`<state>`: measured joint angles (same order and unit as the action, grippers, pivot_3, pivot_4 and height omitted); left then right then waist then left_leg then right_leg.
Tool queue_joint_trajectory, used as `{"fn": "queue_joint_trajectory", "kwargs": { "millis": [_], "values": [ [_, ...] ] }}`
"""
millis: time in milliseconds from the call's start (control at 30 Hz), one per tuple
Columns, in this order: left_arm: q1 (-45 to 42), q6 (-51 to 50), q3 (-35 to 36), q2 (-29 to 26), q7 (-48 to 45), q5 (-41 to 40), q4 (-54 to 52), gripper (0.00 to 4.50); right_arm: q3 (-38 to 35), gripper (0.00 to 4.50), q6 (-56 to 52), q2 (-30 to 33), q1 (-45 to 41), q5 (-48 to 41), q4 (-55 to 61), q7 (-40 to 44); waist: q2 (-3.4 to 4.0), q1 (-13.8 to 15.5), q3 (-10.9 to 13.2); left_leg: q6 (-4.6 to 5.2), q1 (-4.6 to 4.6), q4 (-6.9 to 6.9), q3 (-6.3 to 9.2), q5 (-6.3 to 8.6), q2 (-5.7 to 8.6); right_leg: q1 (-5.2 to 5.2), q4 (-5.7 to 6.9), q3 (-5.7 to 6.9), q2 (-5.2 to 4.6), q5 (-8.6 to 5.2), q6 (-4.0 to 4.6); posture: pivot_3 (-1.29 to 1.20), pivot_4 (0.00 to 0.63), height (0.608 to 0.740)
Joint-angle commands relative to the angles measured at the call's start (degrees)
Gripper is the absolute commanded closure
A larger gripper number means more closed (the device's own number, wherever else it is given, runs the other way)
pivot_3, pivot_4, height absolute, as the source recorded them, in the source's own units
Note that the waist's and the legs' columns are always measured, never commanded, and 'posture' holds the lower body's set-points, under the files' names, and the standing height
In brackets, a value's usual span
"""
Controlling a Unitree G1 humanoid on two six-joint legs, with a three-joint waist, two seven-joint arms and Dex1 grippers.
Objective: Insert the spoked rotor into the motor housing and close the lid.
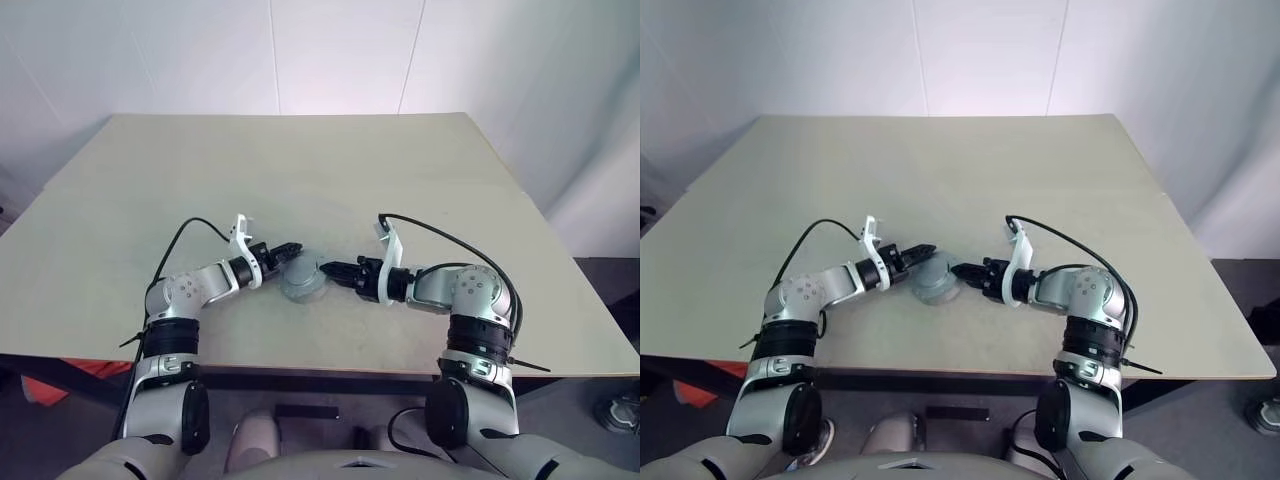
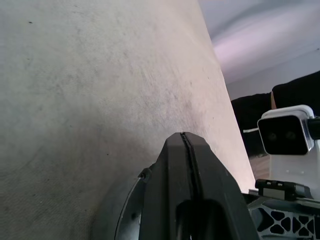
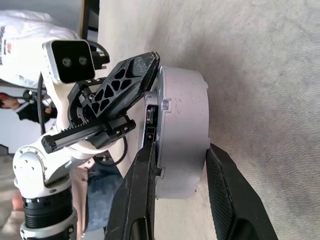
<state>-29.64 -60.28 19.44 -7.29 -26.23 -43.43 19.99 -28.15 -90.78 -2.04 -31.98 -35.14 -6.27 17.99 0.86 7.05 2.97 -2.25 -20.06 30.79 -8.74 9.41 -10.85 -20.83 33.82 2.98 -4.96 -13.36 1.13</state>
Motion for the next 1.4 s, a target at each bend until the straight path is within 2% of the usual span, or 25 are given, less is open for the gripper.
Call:
{"fn": "queue_joint_trajectory", "kwargs": {
  "millis": [33, 167, 333, 600, 900, 1000, 1133, 1267, 1367, 1400],
  "values": [
    [-2.29, 2.06, 6.17, 0.48, 1.76, -4.20, 1.34, 4.50, -6.22, 3.26, 0.25, -2.45, -4.40, -1.04, -2.52, -2.68, -0.02, -0.06, 0.02, -0.02, -0.08, 0.00, -0.01, -0.02, -0.01, -0.10, 0.03, 0.00, 0.01, 0.01, 0.02, 0.00, 0.000, 0.740],
    [-3.84, 3.72, 11.04, 0.25, 2.97, -6.93, 4.00, 4.50, -12.94, 3.26, 2.13, -3.79, -8.40, -1.37, -6.21, -6.08, -0.04, 0.13, 0.04, -0.05, -0.52, 0.07, 0.02, -0.04, 0.00, -0.43, 0.08, 0.05, 0.01, 0.06, 0.07, 0.00, 0.000, 0.740],
    [-4.75, 5.20, 14.12, -0.11, 4.02, -8.72, 5.95, 4.50, -15.89, 3.26, 4.55, -4.20, -10.98, -1.74, -8.94, -8.91, -0.06, 0.28, 0.05, 0.05, -1.24, 0.32, 0.03, 0.01, 0.06, -0.91, 0.08, 0.13, 0.01, 0.21, -0.15, 0.00, 0.000, 0.740],
    [-3.56, 5.01, 15.26, 0.05, 4.78, -10.93, 5.26, 4.50, -23.20, 3.26, 12.63, -5.29, -17.46, -5.10, -16.18, -15.11, -0.07, 0.21, 0.07, 0.05, -1.28, 0.43, 0.00, 0.02, 0.03, -0.94, 0.17, 0.18, 0.01, 0.22, -0.16, 0.00, 0.000, 0.740],
    [-0.62, 4.67, 16.00, 1.19, 4.49, -15.00, 1.97, 4.50, -25.57, 3.26, 20.16, -5.90, -22.45, -11.17, -21.53, -21.76, -0.12, 0.20, 0.10, 0.05, -1.42, 0.62, -0.04, 0.02, 0.03, -1.32, 0.83, 0.15, 0.00, 0.21, -0.16, 0.00, 0.000, 0.740],
    [-0.40, 6.25, 16.82, 1.67, 5.13, -16.00, 2.14, 3.92, -25.04, 3.27, 21.27, -5.71, -23.68, -13.62, -22.35, -23.23, -0.11, 0.17, 0.11, 0.03, -1.57, 0.77, -0.07, 0.00, -0.02, -1.46, 0.99, 0.15, 0.05, 0.21, -0.15, 0.00, 0.000, 0.740],
    [-0.11, 5.63, 17.00, 2.19, 5.07, -17.67, 1.79, 2.60, -24.11, 3.27, 21.47, -5.47, -24.34, -16.03, -22.67, -24.85, -0.12, 0.12, 0.11, 0.03, -1.65, 1.01, -0.06, 0.01, -0.04, -1.45, 0.98, 0.14, 0.04, 0.21, -0.17, 0.00, 0.000, 0.740],
    [-0.52, 4.26, 17.69, 2.52, 6.60, -20.26, 2.85, 1.09, -23.42, 3.27, 20.89, -5.14, -24.66, -18.57, -22.53, -26.10, -0.12, 0.14, 0.11, 0.03, -1.71, 1.23, -0.05, 0.01, -0.05, -1.44, 1.04, 0.14, 0.04, 0.22, -0.18, 0.00, 0.000, 0.740],
    [-1.64, -0.89, 19.18, 2.72, 7.01, -25.95, 5.06, 0.04, -22.42, 3.27, 18.50, -5.59, -24.67, -21.30, -20.86, -26.91, -0.12, 0.11, 0.11, 0.03, -1.74, 1.34, -0.04, 0.01, -0.05, -1.43, 1.08, 0.14, 0.04, 0.22, -0.18, 0.00, 0.000, 0.740],
    [-1.97, -2.13, 19.45, 2.80, 6.93, -27.51, 5.34, 0.04, -21.90, 3.27, 17.77, -5.81, -24.48, -21.98, -20.27, -27.21, -0.12, 0.12, 0.11, 0.03, -1.75, 1.36, -0.04, 0.01, -0.05, -1.43, 1.09, 0.14, 0.04, 0.22, -0.19, 0.00, 0.000, 0.740]
  ]
}}
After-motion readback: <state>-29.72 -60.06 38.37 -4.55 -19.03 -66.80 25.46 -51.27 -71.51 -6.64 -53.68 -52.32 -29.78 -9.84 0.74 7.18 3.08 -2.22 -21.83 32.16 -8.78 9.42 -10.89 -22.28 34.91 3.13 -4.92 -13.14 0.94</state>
